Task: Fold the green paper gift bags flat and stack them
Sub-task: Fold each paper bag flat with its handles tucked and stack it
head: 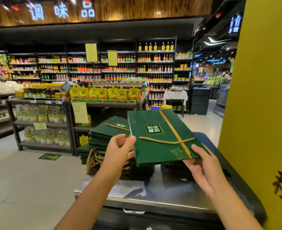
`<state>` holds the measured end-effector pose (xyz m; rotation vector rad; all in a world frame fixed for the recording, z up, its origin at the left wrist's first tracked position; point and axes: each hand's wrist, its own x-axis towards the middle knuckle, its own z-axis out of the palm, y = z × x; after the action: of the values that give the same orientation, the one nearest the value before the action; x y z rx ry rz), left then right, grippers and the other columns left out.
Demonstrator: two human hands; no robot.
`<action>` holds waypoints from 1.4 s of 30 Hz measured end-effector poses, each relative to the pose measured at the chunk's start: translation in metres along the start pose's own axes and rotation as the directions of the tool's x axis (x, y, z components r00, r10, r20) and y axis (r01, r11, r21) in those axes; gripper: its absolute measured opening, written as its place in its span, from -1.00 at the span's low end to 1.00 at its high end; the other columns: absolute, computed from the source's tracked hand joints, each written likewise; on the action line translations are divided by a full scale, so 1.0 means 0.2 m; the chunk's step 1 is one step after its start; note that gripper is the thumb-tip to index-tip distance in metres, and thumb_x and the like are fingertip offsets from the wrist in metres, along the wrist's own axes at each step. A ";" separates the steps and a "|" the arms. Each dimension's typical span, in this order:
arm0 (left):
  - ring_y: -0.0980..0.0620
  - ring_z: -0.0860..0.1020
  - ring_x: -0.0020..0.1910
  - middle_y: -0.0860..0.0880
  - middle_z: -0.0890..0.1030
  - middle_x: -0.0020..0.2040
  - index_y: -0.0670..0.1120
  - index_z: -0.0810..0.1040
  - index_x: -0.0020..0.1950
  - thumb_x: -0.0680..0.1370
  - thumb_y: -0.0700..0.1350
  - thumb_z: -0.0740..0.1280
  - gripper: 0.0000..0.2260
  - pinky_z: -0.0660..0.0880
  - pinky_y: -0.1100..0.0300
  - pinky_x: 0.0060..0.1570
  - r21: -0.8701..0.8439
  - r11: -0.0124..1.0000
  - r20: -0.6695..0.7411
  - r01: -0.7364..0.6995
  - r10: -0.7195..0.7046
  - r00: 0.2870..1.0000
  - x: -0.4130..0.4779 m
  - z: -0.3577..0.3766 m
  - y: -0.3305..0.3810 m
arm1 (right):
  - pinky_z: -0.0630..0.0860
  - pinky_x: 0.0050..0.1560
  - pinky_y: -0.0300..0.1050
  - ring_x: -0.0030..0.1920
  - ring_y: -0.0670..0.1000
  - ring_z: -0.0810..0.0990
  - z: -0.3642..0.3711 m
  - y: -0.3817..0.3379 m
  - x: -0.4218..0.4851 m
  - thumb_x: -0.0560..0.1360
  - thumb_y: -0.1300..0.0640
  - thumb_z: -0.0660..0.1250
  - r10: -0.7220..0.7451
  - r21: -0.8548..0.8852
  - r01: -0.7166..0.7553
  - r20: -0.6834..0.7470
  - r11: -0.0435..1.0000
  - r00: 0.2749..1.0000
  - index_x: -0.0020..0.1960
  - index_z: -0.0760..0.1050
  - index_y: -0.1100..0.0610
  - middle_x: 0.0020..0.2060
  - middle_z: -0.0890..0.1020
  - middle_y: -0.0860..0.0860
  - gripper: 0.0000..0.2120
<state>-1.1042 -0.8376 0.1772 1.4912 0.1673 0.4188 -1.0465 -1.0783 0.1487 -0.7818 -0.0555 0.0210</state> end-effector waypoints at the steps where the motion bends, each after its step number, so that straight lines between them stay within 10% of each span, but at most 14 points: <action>1: 0.01 0.68 0.07 -0.06 0.57 0.23 -0.09 0.38 0.37 0.59 -0.02 0.42 -0.58 0.61 0.22 -0.07 -0.081 0.996 0.010 0.034 -0.033 0.999 0.02 0.01 0.00 | 0.67 -0.19 -0.07 0.09 0.17 0.68 -0.03 -0.03 0.00 0.56 0.32 0.32 0.006 0.008 -0.006 0.000 1.000 1.000 0.32 0.50 0.30 0.15 0.67 0.24 -0.67; 9: 0.00 0.66 -0.13 -0.07 0.67 0.00 -0.12 0.53 0.27 0.64 -0.03 0.33 -0.74 0.60 0.12 -0.25 -0.300 0.947 -0.005 0.113 -0.120 0.993 0.07 0.03 0.00 | 0.67 0.05 0.15 -0.02 0.19 0.71 -0.25 -0.25 -0.05 0.46 0.13 0.42 0.071 -0.214 -0.075 -0.026 0.974 0.997 0.31 0.52 0.26 0.06 0.69 0.27 -0.55; 19: -0.10 0.67 -0.08 -0.10 0.69 -0.08 -0.04 0.62 0.16 0.61 -0.37 0.29 -0.72 0.64 0.12 -0.18 0.124 0.992 0.090 -0.026 0.015 0.996 -0.09 -0.08 -0.16 | 0.69 -0.23 0.01 -0.15 0.11 0.74 -0.32 -0.33 -0.01 0.54 0.22 0.44 -0.136 -0.579 -0.011 -0.211 0.816 0.968 0.35 0.43 0.10 0.00 0.69 0.18 -0.59; 25: -0.31 0.64 0.00 -0.17 0.66 0.07 0.03 0.64 0.04 0.57 -0.33 0.31 -0.73 0.62 -0.15 0.00 0.292 0.954 0.187 -0.074 0.019 0.982 -0.16 -0.02 -0.33 | 0.49 0.30 0.11 0.22 0.03 0.52 -0.34 -0.29 0.01 0.55 0.00 0.44 -0.209 -0.919 0.041 -0.046 0.391 0.977 0.35 0.48 0.00 0.28 0.51 -0.03 -0.60; 32: -0.10 0.43 -0.31 -0.19 0.60 0.11 0.09 0.60 0.05 0.57 -0.27 0.33 -0.76 0.43 0.01 -0.27 0.342 0.924 0.229 -0.169 0.092 0.969 -0.21 0.05 -0.44 | 0.35 0.41 0.09 0.41 0.15 0.42 -0.40 -0.17 0.06 0.54 -0.05 0.44 -0.277 -0.997 0.039 0.057 -0.068 0.959 0.40 0.51 0.07 0.42 0.47 0.13 -0.53; 36: -0.31 0.58 -0.11 -0.18 0.62 0.04 0.15 0.57 0.06 0.51 -0.07 0.36 -0.83 0.61 -0.22 -0.13 0.389 0.872 0.321 -0.296 0.173 0.931 -0.23 0.05 -0.45 | 0.32 0.44 0.13 0.42 0.20 0.40 -0.40 -0.14 0.12 0.57 -0.04 0.40 -0.344 -0.974 0.035 0.112 -0.222 0.932 0.44 0.47 0.10 0.41 0.47 0.15 -0.51; 42: 0.17 0.39 -0.10 0.09 0.44 -0.07 0.06 0.56 0.13 0.56 -0.08 0.36 -0.84 0.29 0.37 -0.08 0.617 0.601 0.380 -0.509 0.340 0.860 -0.23 0.05 -0.44 | 0.39 0.31 0.17 0.32 0.27 0.43 -0.38 -0.08 0.16 0.64 0.09 0.29 -0.304 -0.938 0.098 0.205 -0.333 0.930 0.47 0.44 0.08 0.31 0.56 0.18 -0.60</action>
<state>-1.1280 -0.8666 0.0836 2.3536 -0.2662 0.6086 -1.0095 -1.1414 0.1069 -2.6180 -0.0845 -0.5561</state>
